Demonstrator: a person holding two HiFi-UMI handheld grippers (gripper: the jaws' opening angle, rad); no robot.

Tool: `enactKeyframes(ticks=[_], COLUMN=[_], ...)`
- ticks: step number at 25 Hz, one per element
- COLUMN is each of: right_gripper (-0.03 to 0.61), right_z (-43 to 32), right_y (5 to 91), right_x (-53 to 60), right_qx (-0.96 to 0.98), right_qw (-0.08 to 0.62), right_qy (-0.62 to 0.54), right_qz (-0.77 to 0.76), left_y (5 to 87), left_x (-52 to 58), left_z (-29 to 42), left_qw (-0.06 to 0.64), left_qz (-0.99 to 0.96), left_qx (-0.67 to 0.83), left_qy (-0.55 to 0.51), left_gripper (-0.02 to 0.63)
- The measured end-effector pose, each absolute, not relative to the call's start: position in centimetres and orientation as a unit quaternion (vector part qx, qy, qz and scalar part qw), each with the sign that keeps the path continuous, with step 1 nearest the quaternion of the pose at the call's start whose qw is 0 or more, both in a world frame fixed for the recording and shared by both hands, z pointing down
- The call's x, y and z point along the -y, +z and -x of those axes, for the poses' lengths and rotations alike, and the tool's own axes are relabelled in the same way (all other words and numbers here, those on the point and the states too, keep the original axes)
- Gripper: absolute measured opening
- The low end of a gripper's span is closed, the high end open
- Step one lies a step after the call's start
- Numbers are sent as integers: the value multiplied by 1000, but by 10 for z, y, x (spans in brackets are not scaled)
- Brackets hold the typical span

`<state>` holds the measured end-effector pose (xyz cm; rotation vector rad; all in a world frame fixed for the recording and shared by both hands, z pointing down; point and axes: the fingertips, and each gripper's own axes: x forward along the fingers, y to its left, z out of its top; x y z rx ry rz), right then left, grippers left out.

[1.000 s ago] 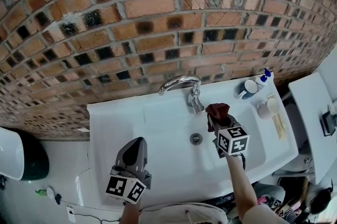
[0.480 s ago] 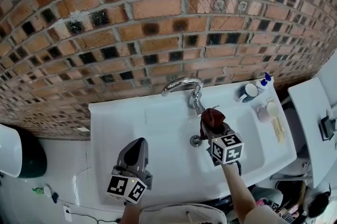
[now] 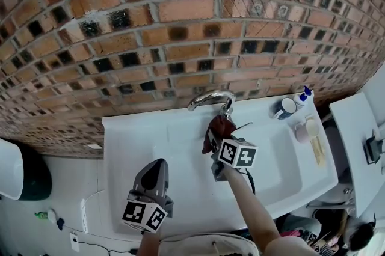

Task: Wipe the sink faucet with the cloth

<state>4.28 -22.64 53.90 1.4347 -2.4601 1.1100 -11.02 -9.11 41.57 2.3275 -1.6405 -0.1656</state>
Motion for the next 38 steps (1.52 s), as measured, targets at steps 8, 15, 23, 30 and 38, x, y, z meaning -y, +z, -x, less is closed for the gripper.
enactKeyframes(ticks=[8,15,23,30,38], right_gripper=[48,48,48,49,49], right_z=[-52,-61,-52,-29,-4], right_y=[517,499,451,396,387], right_x=[246,247,254,254,240], right_qx=[791,811,840,860,868], right_qw=[7,75,89,103,113], right_qy=[387,306,204,99,69], right_qz=[-473,-493,-494,-490,-479], left_y=[419,418,418,417,415], left_x=[92,91,90,88,86], left_z=[117,119,119,123,122], left_qw=[149,150,147,154,154], left_qz=[-802,-801,-801,-796,-797], left_qx=[574,576,575,579,577], left_qy=[-62,-68,-77,-82,-86], left_gripper=[6,6,6,6,6])
